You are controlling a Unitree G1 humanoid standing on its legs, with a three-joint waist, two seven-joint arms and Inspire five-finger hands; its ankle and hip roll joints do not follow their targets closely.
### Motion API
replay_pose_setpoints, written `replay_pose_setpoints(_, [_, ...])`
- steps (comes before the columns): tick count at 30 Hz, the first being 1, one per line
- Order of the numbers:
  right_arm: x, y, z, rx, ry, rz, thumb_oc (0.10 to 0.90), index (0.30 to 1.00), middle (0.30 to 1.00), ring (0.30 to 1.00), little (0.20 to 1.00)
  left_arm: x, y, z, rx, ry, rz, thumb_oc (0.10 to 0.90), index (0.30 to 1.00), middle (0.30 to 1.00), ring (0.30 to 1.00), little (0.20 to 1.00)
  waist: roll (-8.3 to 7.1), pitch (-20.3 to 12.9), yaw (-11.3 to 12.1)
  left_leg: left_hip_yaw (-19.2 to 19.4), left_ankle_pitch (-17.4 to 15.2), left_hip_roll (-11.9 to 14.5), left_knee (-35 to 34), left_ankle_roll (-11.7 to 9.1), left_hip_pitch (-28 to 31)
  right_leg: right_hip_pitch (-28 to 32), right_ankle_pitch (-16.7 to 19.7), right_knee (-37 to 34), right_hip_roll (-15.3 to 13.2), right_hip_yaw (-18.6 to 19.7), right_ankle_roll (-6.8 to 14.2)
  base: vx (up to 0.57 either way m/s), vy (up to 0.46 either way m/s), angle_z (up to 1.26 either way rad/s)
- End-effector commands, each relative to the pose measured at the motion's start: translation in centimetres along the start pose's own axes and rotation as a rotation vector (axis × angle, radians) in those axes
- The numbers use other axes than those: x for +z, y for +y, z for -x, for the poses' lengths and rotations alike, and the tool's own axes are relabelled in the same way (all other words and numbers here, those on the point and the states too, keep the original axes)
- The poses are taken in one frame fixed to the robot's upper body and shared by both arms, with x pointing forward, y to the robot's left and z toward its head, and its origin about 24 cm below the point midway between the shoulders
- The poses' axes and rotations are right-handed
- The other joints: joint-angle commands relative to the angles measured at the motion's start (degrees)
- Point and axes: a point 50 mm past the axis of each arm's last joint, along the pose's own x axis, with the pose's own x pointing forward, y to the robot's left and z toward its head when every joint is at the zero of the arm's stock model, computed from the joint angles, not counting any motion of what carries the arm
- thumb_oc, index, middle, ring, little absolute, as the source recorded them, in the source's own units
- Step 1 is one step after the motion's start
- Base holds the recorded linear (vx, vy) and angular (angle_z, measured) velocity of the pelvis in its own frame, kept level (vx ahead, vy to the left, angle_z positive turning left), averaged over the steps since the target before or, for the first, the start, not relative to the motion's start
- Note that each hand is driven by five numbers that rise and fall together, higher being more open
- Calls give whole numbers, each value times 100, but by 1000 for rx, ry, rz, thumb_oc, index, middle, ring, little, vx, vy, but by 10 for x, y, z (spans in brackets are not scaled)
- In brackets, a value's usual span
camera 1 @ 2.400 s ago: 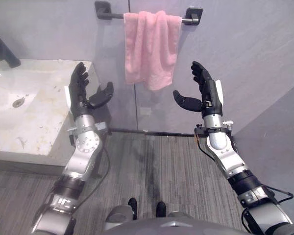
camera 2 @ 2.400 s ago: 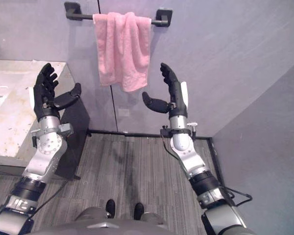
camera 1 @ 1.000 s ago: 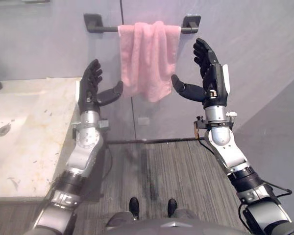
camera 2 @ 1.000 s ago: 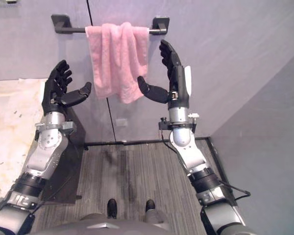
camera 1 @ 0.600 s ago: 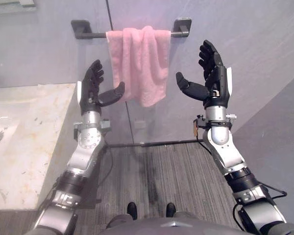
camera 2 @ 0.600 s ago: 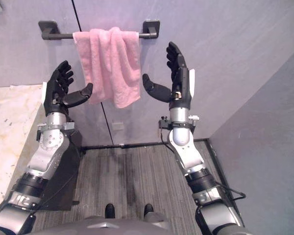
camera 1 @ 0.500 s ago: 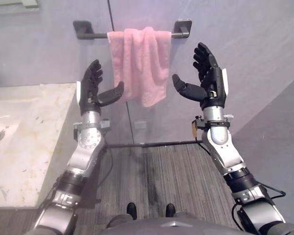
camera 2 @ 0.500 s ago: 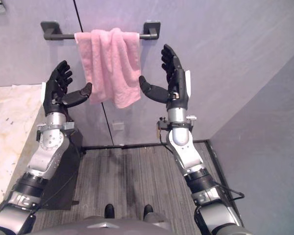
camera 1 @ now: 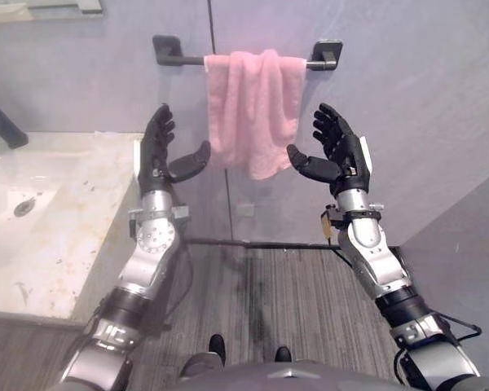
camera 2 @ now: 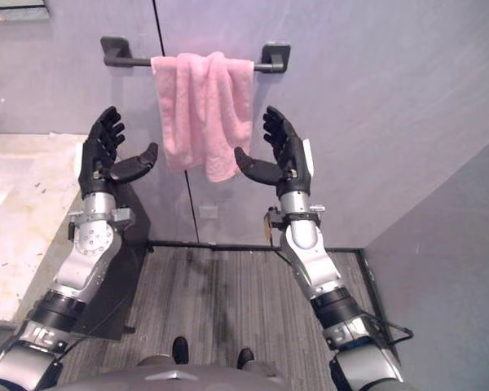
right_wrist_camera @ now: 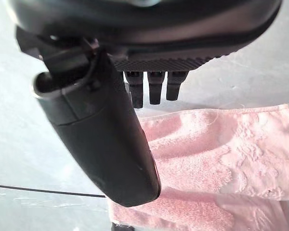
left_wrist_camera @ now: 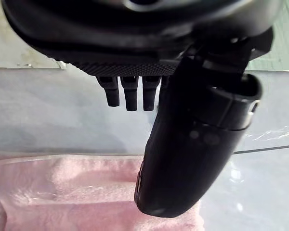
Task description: Organize the bathroom.
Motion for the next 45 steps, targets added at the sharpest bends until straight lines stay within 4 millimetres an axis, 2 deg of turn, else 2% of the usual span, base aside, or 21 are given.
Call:
replay_pose_setpoints(1, [51,0,-21,-28,-268,-71,800,900,900,900,900,36,-2,-21,-26,-200,16,800,900,900,900,900,-207,-577,5,-356,-107,-175,-67,-99,109,-20,173,-41,42,120,45,161,173,1])
replay_pose_setpoints(4, [53,-3,-17,-46,-280,-68,800,900,900,900,900,36,-2,-23,-48,-180,10,800,900,900,900,900,-163,-638,-41,-328,-215,-260,-67,2,245,-13,179,7,-25,145,107,136,148,0])
replay_pose_setpoints(8, [54,0,-7,-56,-307,-63,800,900,900,900,900,40,-4,-24,-76,-200,-26,800,900,900,900,900,-66,-541,-113,-190,-272,-320,-67,227,359,-497,160,1281,-233,35,322,89,149,-7])
replay_pose_setpoints(10, [54,1,-5,-42,-312,-60,800,900,900,900,900,42,-2,-26,-75,-204,-35,800,900,900,900,900,-44,-491,-153,-175,-272,-325,-67,252,380,-675,171,1639,-204,81,355,72,70,-13])
replay_pose_setpoints(14, [53,7,-6,5,-304,-44,800,900,900,900,900,42,4,-34,-58,-209,-52,800,900,900,900,900,-75,-476,-231,-69,-367,-323,-67,198,423,-711,181,1161,-145,-31,373,119,-3,-25])
replay_pose_setpoints(16, [53,10,-7,33,-297,-47,800,900,900,900,900,44,8,-37,-45,-215,-55,800,900,900,900,900,-122,-483,-267,81,-481,-323,-67,144,505,-685,431,440,-113,-133,389,189,-75,-35])
replay_pose_setpoints(20, [45,6,0,79,-263,-20,800,900,900,900,900,42,13,-31,-20,-220,-55,800,900,900,900,900,-156,-500,-335,145,-581,-329,-67,194,590,-581,583,52,15,134,308,184,-52,-8])
replay_pose_setpoints(24, [39,1,6,93,-217,-17,800,900,900,900,900,43,19,-29,-20,-226,-71,800,900,900,900,900,-172,-624,-318,221,-566,-292,-67,150,611,-356,452,-41,90,210,232,170,-24,-2])
replay_pose_setpoints(26, [35,-1,10,104,-202,-23,800,900,900,900,900,43,23,-29,-1,-229,-91,745,818,818,818,818,-175,-662,-327,277,-557,-265,-67,127,640,-306,407,-41,113,234,206,133,-28,-4])
replay_pose_setpoints(27, [34,0,11,111,-198,-24,800,900,900,900,900,43,24,-29,8,-235,-110,740,811,811,811,811,-176,-673,-333,297,-556,-255,-67,122,648,-298,397,-41,118,237,201,181,-52,-2])
replay_pose_setpoints(28, [33,0,13,134,-186,-25,800,900,900,900,900,43,28,-34,38,-241,-134,800,900,900,900,900,-183,-701,-381,363,-546,-221,-67,92,696,-271,356,-41,144,270,183,158,-54,-3])
replay_pose_setpoints(30, [32,0,14,141,-179,-23,800,900,900,900,900,43,30,-35,54,-242,-142,800,900,900,900,900,-184,-708,-396,387,-540,-209,-60,73,716,-263,342,-41,162,290,171,110,-47,-4])
replay_pose_setpoints(32, [31,-2,14,160,-163,-25,800,900,900,900,900,45,36,-38,104,-249,-160,800,900,900,900,900,-220,-693,-414,428,-469,-151,311,-47,622,-232,316,-41,198,319,116,75,-61,-5])
replay_pose_setpoints(34, [32,-2,16,189,-167,-18,800,900,900,900,900,46,41,-39,141,-263,-165,800,900,900,900,900,-309,-615,-397,372,-230,-122,1268,-183,311,-204,318,-41,189,326,11,38,-75,-3])
replay_pose_setpoints(35, [34,-2,18,208,-170,-6,800,900,900,900,900,47,45,-37,154,-276,-158,800,900,900,900,900,-368,-495,-315,-26,-33,-191,2126,-235,-251,-145,341,-34,191,384,-88,45,-46,6])
replay_pose_setpoints(36, [34,-2,19,208,-170,-6,800,900,900,900,900,47,46,-37,152,-279,-157,800,900,900,900,900,-374,-459,-287,-126,3,-202,2169,-234,-381,-121,338,-23,192,424,-95,58,2,4])
replay_pose_setpoints(37, [34,-2,19,206,-167,-7,800,900,900,900,900,47,46,-36,146,-281,-158,800,900,900,900,900,-377,-423,-257,-210,33,-212,2151,-230,-483,-98,332,-13,196,469,-96,163,170,-11])
replay_pose_setpoints(38, [30,1,19,205,-159,-17,800,900,900,900,900,46,48,-32,138,-284,-167,800,900,900,900,900,-335,-368,-182,-303,-37,-115,1160,-193,-437,-30,290,-31,206,636,-22,169,173,-29])
replay_pose_setpoints(40, [30,1,19,206,-160,-16,800,900,900,900,900,46,47,-31,125,-283,-166,800,900,900,900,900,-294,-353,-167,-237,51,-27,595,-192,-310,21,238,-41,191,665,5,175,198,-32])
replay_pose_setpoints(42, [29,-3,23,200,-164,-13,800,900,900,900,900,47,45,-31,98,-280,-147,800,900,900,900,900,-225,-314,-179,-200,299,37,204,-211,-355,100,169,-41,189,687,17,182,204,-3])
replay_pose_setpoints(45, [28,-9,28,180,-154,-24,800,900,900,900,900,46,41,-30,55,-263,-145,800,900,900,900,900,-173,-413,-255,-274,59,-118,-41,-112,-11,96,201,-41,-2,580,131,244,303,-22])
